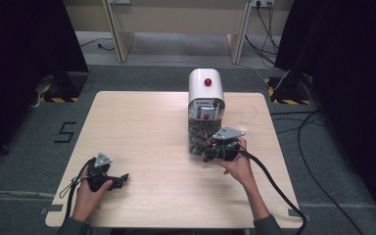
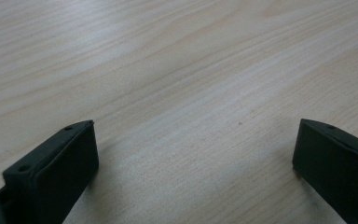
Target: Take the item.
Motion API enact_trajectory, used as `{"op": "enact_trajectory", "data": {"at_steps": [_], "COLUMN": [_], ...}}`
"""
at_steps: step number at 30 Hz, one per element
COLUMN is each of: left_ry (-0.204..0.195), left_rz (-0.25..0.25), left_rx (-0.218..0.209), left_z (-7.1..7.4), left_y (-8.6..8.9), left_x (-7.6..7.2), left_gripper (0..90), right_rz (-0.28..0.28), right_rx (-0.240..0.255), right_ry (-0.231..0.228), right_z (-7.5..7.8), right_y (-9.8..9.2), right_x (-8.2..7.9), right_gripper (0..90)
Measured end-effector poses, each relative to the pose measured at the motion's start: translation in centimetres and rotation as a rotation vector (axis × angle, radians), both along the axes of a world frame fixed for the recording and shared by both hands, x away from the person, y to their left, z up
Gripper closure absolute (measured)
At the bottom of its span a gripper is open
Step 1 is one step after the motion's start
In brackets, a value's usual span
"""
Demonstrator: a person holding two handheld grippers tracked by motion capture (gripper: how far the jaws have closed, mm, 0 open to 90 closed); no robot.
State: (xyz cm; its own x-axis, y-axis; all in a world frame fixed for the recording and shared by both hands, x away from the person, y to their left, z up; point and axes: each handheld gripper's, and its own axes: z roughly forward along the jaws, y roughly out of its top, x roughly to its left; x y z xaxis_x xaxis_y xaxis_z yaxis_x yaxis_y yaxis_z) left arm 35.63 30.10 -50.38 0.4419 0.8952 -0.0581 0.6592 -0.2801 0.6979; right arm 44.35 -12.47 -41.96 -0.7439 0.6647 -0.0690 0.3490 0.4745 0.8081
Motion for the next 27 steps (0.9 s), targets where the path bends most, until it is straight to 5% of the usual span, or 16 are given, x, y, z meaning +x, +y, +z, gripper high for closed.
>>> {"op": "enact_trajectory", "data": {"at_steps": [12, 18, 23, 27], "left_ry": [0.000, 0.000, 0.000, 0.000], "left_rz": [0.000, 0.000, 0.000, 0.000], "left_rx": [0.000, 0.000, 0.000, 0.000], "left_z": [0.0, 0.0, 0.0, 0.0], "left_y": [0.0, 0.0, 0.0, 0.0], "left_x": [0.0, 0.0, 0.0, 0.0], "left_gripper": [0.0, 0.0, 0.0, 0.0], "right_rz": [0.029, 0.052, 0.064, 0.072], "right_rx": [0.016, -0.030, -0.064, -0.066], "right_ry": [0.033, 0.038, 0.060, 0.057], "right_z": [-1.2, -1.6, -2.5, -2.7], "right_y": [1.1, 2.1, 2.6, 2.7], "right_x": [1.2, 1.7, 2.1, 2.1], "right_gripper": [43.2, 44.4, 50.5, 64.4]}}
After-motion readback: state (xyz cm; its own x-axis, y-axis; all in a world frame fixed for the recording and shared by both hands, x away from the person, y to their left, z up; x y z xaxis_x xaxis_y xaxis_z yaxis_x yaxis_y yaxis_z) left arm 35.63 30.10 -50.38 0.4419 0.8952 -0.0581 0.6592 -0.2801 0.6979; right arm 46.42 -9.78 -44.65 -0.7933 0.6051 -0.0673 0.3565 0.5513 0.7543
